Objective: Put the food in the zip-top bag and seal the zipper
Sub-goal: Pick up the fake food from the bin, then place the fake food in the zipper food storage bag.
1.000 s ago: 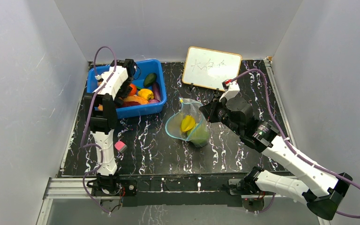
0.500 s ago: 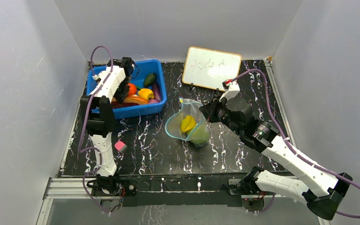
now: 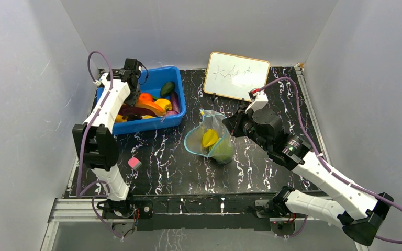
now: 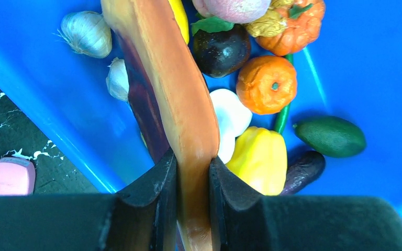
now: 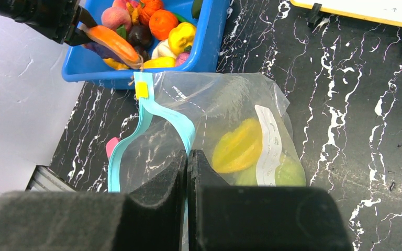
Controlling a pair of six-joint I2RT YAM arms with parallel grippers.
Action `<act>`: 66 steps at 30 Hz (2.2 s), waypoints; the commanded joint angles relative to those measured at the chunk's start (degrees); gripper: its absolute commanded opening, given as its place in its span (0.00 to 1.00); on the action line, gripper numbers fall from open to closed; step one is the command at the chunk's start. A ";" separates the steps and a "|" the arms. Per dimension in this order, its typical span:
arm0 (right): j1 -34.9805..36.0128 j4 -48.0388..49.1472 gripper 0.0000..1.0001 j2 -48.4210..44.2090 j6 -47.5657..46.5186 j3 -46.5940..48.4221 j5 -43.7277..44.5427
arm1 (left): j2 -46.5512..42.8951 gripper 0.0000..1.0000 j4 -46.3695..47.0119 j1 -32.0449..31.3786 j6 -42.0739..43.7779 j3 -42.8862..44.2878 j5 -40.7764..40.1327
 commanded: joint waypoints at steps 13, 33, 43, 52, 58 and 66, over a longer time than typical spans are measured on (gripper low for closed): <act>0.01 4.04 0.00 -0.55 2.24 0.38 -1.43 | -20.02 0.06 24.68 -1.15 13.27 -16.11 2.28; 0.01 6.51 0.00 2.58 11.84 1.44 -1.63 | -42.83 0.08 57.53 -1.75 32.78 -36.38 32.67; 0.01 13.13 0.00 3.14 21.61 -2.42 -2.70 | -49.16 0.08 72.61 -2.25 33.66 -42.99 45.60; 0.01 18.39 0.00 4.61 28.84 -3.32 -3.38 | -50.03 0.09 85.91 -4.91 30.88 -45.51 49.84; -0.05 20.75 0.00 5.38 32.37 -2.92 -2.90 | -48.01 0.09 91.83 -12.57 34.35 -45.13 48.78; 0.01 23.74 0.00 5.10 35.09 -3.55 -3.70 | -47.95 0.09 113.03 -18.14 42.25 -57.14 55.12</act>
